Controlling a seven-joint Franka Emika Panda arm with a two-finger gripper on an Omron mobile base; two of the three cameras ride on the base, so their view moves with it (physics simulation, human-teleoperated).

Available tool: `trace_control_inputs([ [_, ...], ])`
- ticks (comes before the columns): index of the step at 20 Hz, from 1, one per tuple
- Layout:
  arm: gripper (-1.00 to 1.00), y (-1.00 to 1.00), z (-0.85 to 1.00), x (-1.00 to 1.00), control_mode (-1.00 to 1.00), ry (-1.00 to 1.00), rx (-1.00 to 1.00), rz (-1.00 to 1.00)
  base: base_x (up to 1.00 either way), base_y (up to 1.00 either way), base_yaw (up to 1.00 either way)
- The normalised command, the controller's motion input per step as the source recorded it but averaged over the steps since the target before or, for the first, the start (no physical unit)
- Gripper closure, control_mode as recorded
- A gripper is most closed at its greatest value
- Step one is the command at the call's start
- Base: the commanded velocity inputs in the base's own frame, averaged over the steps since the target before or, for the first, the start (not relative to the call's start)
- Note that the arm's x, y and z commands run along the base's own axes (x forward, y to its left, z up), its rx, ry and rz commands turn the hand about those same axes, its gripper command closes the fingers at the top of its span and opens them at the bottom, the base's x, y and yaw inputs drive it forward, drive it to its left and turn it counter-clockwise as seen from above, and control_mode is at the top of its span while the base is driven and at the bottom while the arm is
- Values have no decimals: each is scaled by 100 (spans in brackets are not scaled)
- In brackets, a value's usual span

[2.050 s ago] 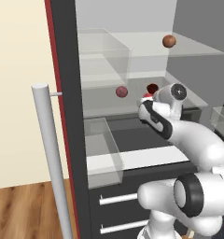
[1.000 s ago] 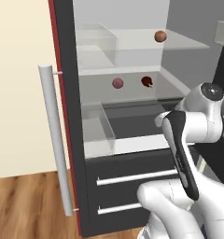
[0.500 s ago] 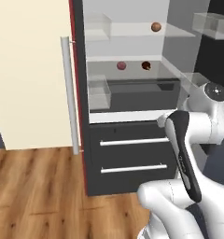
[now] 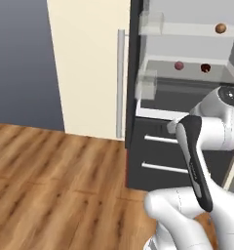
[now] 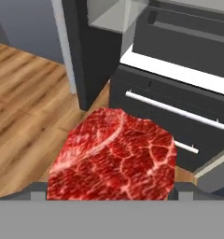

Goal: Place one onion and one steak in each tupperware on the nearby counter, to pack two identical lunches.

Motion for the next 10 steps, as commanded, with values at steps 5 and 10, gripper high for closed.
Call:
trace_control_inputs([
  [5, 100, 0, 0, 0, 100, 0, 0, 0, -19, 0, 60],
  [10, 100, 0, 0, 0, 100, 0, 0, 0, -3, 5, 60],
])
